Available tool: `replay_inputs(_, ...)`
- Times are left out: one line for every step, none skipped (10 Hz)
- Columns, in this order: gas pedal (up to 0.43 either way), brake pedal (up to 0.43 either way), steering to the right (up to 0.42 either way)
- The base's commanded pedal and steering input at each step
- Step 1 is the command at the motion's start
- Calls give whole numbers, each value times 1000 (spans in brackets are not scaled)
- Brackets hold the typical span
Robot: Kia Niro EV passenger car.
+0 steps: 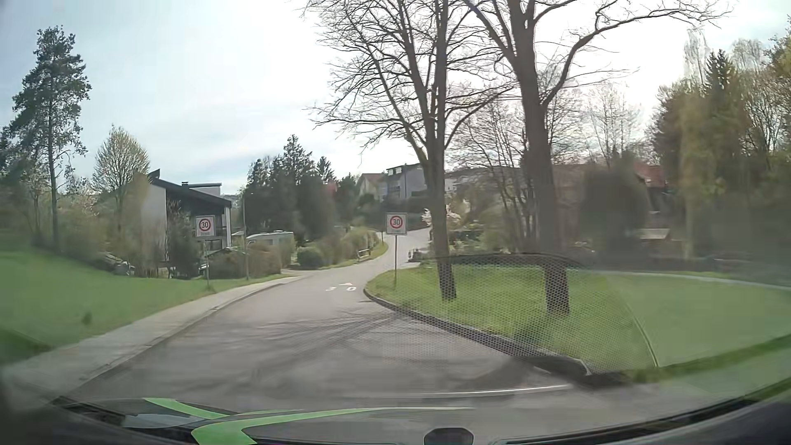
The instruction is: Follow the waypoints while adhering to traffic rules and regulations
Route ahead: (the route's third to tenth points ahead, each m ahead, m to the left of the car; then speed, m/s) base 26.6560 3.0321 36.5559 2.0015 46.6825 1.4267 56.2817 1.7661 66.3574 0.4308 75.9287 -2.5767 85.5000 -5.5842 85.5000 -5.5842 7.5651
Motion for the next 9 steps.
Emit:
replay_inputs(39, 0, -130)
replay_inputs(0, 0, -125)
replay_inputs(0, 0, -120)
replay_inputs(0, 0, -116)
replay_inputs(0, 0, -111)
replay_inputs(0, 0, -104)
replay_inputs(0, 0, -94)
replay_inputs(0, 0, -81)
replay_inputs(0, 0, -63)
